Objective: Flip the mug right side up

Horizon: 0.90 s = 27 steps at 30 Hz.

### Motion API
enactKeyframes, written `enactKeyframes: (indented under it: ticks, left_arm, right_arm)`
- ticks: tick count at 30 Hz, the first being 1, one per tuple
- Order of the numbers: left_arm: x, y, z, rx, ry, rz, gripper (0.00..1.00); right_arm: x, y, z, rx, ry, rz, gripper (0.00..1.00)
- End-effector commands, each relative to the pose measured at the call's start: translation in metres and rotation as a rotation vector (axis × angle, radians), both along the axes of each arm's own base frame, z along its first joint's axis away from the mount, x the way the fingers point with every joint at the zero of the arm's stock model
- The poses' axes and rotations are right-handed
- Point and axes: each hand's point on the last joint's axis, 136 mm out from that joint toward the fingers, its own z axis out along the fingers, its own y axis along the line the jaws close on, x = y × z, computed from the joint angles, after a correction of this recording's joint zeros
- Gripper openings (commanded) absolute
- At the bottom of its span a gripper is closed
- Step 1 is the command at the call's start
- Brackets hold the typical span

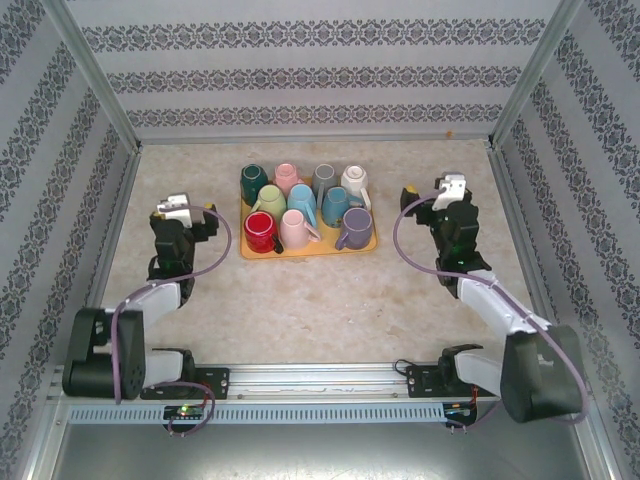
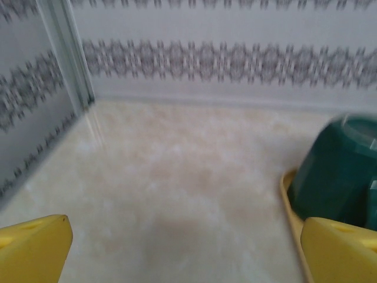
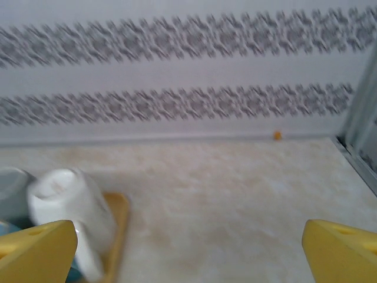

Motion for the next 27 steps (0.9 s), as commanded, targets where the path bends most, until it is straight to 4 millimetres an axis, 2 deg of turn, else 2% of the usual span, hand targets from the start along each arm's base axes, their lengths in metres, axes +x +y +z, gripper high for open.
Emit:
enactKeyframes:
  ticks: [1,3,5,8,10,13,15,17,19,21,22,24,27]
  left_arm:
    - [0.001,-0.017,0.044,0.034,-0.049,-0.029,1.0]
    - [-0.001,-0.039,0.075,0.046,-0.091,-0.085,1.0]
    - [-0.009,-0.072,0.1,0.05,-0.107,-0.172,1.0]
    - [-0.033,-0.127,0.111,-0.028,-0.061,-0.35,1.0]
    - [-0.058,-0.157,0.103,-0.062,0.047,-0.452,1.0]
    - [-0.091,-0.17,0.091,-0.074,0.207,-0.443,1.0]
    - [-0.105,-0.172,0.089,-0.045,0.294,-0.42,1.0]
    - [-0.11,-0.161,0.087,-0.052,0.379,-0.321,1.0]
    - [-0.114,-0.15,0.082,-0.072,0.477,-0.23,1.0]
    - [-0.114,-0.159,0.078,-0.057,0.568,-0.267,1.0]
    - [-0.111,-0.16,0.075,-0.057,0.597,-0.254,1.0]
    - [-0.104,-0.158,0.071,-0.063,0.611,-0.202,1.0]
    - [-0.094,-0.163,0.057,-0.17,0.652,-0.178,1.0]
  right_arm:
    - [-0.013,0.034,0.02,0.049,0.062,0.069,0.98]
    - [-0.029,0.07,0.04,0.044,0.053,0.181,0.98]
    - [-0.056,0.109,0.059,0.036,0.026,0.319,0.98]
    - [-0.102,0.151,0.062,-0.027,0.056,0.491,0.98]
    - [-0.129,0.165,0.058,-0.08,0.1,0.562,0.98]
    - [-0.153,0.165,0.053,-0.093,0.173,0.581,0.98]
    - [-0.155,0.15,0.05,-0.11,0.255,0.499,0.98]
    - [-0.153,0.133,0.047,-0.208,0.37,0.387,0.98]
    - [-0.149,0.118,0.052,-0.287,0.458,0.297,0.98]
    - [-0.147,0.11,0.057,-0.301,0.549,0.254,0.98]
    - [-0.147,0.115,0.058,-0.285,0.59,0.301,0.98]
    - [-0.14,0.116,0.053,-0.15,0.638,0.296,0.98]
    - [-0.125,0.13,0.043,0.206,0.681,0.392,0.98]
